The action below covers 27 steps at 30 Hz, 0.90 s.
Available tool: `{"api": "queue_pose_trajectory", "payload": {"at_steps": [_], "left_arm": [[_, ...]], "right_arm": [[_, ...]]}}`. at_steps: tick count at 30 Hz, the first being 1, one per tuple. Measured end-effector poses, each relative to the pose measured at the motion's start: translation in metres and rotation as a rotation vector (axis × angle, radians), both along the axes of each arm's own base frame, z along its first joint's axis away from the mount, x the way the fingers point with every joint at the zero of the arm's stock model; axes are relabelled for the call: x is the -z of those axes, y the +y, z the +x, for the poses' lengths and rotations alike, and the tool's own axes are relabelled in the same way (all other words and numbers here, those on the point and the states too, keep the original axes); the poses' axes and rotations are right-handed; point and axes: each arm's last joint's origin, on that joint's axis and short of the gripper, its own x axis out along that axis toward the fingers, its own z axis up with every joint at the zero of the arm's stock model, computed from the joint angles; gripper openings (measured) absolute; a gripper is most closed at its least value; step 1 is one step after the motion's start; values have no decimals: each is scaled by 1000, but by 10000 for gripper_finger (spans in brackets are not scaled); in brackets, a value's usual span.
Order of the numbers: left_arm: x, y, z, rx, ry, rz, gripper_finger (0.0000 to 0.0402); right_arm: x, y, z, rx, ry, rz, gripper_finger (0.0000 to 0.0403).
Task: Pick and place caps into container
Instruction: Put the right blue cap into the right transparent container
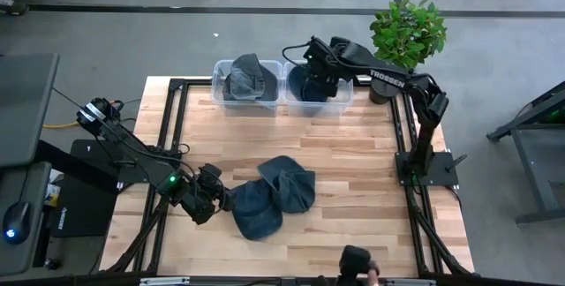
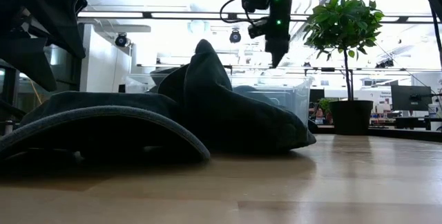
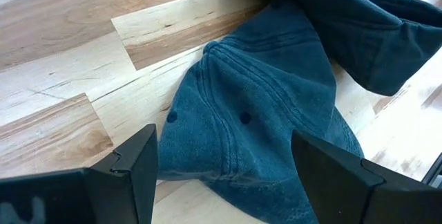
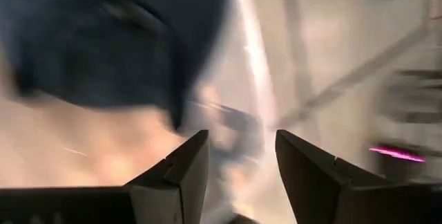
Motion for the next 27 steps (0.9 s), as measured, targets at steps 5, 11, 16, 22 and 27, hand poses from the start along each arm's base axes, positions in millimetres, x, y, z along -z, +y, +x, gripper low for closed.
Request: {"api": "queue_pose_trajectory", "payload": {"at_steps": [5,11,16,22,27], "left_arm": [[0,0,0,-1,1,2,262],[0,0,0,-3,-2,6,262],[0,0,0,-5,-3,9,262],[0,1,0,-8,-8,13,262],[0,1,0,-14,-14,18,262]], "right_arm": [[3,-1,5,40,-352,351,162],[-7,11,15,-44,-521,501,161],[-26,33,16,-126,-566,472,162],[-50,75,16,-171,-632,506,162],[-53,121,28,-199,-640,589,160]]}}
